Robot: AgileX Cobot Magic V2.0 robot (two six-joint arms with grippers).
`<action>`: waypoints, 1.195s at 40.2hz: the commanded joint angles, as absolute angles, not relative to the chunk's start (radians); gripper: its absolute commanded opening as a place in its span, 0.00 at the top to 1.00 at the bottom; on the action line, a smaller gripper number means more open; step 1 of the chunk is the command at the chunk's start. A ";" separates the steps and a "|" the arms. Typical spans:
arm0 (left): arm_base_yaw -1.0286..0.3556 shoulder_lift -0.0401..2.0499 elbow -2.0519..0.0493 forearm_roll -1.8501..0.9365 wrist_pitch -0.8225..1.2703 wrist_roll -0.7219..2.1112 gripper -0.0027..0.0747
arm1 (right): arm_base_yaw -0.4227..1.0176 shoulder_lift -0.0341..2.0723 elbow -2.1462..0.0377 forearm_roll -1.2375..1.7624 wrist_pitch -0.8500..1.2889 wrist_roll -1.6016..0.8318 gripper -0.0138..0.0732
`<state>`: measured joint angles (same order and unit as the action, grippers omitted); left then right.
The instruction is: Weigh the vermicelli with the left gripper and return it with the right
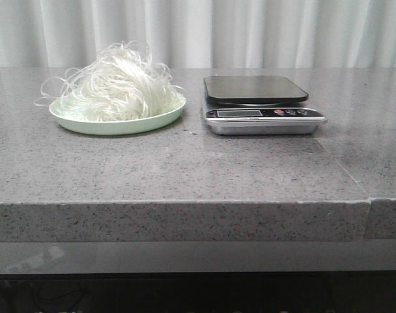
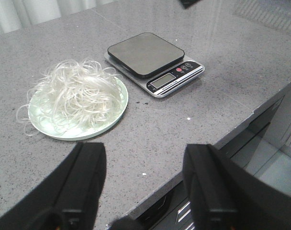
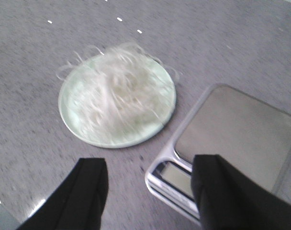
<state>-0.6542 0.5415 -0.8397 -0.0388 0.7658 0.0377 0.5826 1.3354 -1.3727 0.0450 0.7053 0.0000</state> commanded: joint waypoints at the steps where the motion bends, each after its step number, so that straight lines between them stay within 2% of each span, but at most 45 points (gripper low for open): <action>1: -0.655 0.545 -0.867 -0.046 0.692 0.030 0.40 | 0.554 1.205 -1.302 0.043 0.632 0.000 0.26; 20: -0.655 0.545 -0.867 -0.046 0.692 0.030 0.40 | 0.547 0.735 -0.919 0.043 0.753 0.000 0.26; 29: -0.655 0.545 -0.867 -0.046 0.692 0.030 0.40 | 0.547 0.599 -0.843 0.043 0.765 0.000 0.26; 32: -0.655 0.545 -0.867 -0.046 0.692 0.030 0.44 | 0.547 0.586 -0.841 0.043 0.771 0.000 0.27; 37: -0.655 0.545 -0.867 -0.046 0.692 0.030 0.56 | 0.547 0.585 -0.841 0.043 0.771 0.000 0.38; 44: -0.655 0.545 -0.867 -0.045 0.692 0.030 0.73 | 0.547 0.585 -0.841 0.043 0.771 0.000 0.63; 46: -0.655 0.545 -0.867 -0.045 0.692 0.030 0.77 | 0.547 0.585 -0.841 0.043 0.771 0.000 0.67; 48: -0.655 0.545 -0.867 -0.041 0.692 0.032 0.76 | 0.547 0.585 -0.841 0.043 0.769 0.000 0.65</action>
